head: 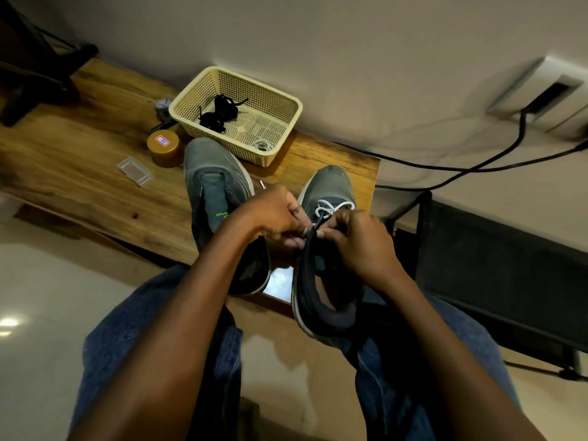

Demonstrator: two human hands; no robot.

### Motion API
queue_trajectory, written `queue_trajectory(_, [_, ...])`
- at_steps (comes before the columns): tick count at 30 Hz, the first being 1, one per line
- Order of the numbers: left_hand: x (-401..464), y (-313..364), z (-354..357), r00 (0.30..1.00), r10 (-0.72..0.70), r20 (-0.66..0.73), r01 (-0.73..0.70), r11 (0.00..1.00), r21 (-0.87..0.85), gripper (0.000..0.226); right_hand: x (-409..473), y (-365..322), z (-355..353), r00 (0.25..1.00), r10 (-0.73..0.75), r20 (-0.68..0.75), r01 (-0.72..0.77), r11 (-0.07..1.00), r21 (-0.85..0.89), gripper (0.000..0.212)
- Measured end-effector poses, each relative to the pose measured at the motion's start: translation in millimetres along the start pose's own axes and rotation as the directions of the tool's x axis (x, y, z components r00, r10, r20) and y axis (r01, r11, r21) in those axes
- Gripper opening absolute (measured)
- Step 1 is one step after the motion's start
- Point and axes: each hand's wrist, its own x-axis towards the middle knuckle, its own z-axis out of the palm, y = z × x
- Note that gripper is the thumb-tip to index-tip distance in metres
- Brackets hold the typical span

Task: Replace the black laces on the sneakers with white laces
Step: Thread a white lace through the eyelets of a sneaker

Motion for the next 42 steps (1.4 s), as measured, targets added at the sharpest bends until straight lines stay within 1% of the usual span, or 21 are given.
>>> queue_trajectory(6, [1, -3, 1, 1.000, -0.010, 0.001, 0.010, 0.997, -0.077, 0.020, 2, 3, 2, 1.000, 0.013, 0.001, -0.013, 0.995, 0.097, 0.016])
queue_trajectory(11, [0, -7, 3, 1.000, -0.007, -0.016, 0.005, 0.994, -0.106, 0.019, 6, 5, -4, 0.996, -0.010, 0.090, -0.005, 0.986, 0.164, 0.018])
queue_trajectory(13, [1, -7, 3, 1.000, -0.013, -0.004, 0.012, 0.993, -0.115, 0.020, 8, 5, -6, 0.992, -0.016, 0.122, -0.009, 0.978, 0.207, 0.014])
queue_trajectory(15, [1, -7, 1, 1.000, -0.020, 0.007, 0.021, 0.992, -0.122, 0.019, 10, 5, -7, 0.990, -0.024, 0.139, -0.013, 0.964, 0.266, 0.017])
queue_trajectory(18, [0, -5, 0, 1.000, -0.023, 0.016, 0.025, 0.994, -0.110, 0.015, 11, 6, -7, 0.992, -0.016, 0.123, -0.028, 0.937, 0.348, 0.023])
queue_trajectory(22, [-1, -5, -2, 0.999, -0.030, 0.010, 0.031, 0.995, -0.099, 0.010, 10, 8, -1, 0.994, -0.017, 0.112, -0.022, 0.940, 0.340, 0.024])
queue_trajectory(27, [-3, -8, 1, 0.999, -0.045, 0.001, 0.044, 0.982, -0.183, 0.008, 13, 11, -1, 0.988, -0.025, 0.152, -0.028, 0.942, 0.333, 0.024])
queue_trajectory(32, [-6, -11, 6, 0.999, -0.051, -0.015, 0.046, 0.969, -0.243, 0.016, 15, 12, -4, 0.973, -0.058, 0.225, -0.041, 0.909, 0.415, 0.025])
queue_trajectory(37, [-8, -11, 7, 0.998, -0.038, -0.044, 0.027, 0.971, -0.237, 0.011, 14, 13, -4, 0.969, -0.062, 0.238, -0.064, 0.871, 0.487, 0.023])
queue_trajectory(39, [-11, -8, 6, 0.999, -0.031, -0.029, 0.024, 0.978, -0.207, 0.008, 13, 13, -6, 0.970, -0.060, 0.235, -0.065, 0.868, 0.492, 0.021])
queue_trajectory(42, [-14, -6, 2, 0.999, -0.021, 0.024, 0.023, 0.993, -0.115, 0.008, 12, 13, -9, 0.966, -0.072, 0.248, -0.050, 0.890, 0.452, 0.014])
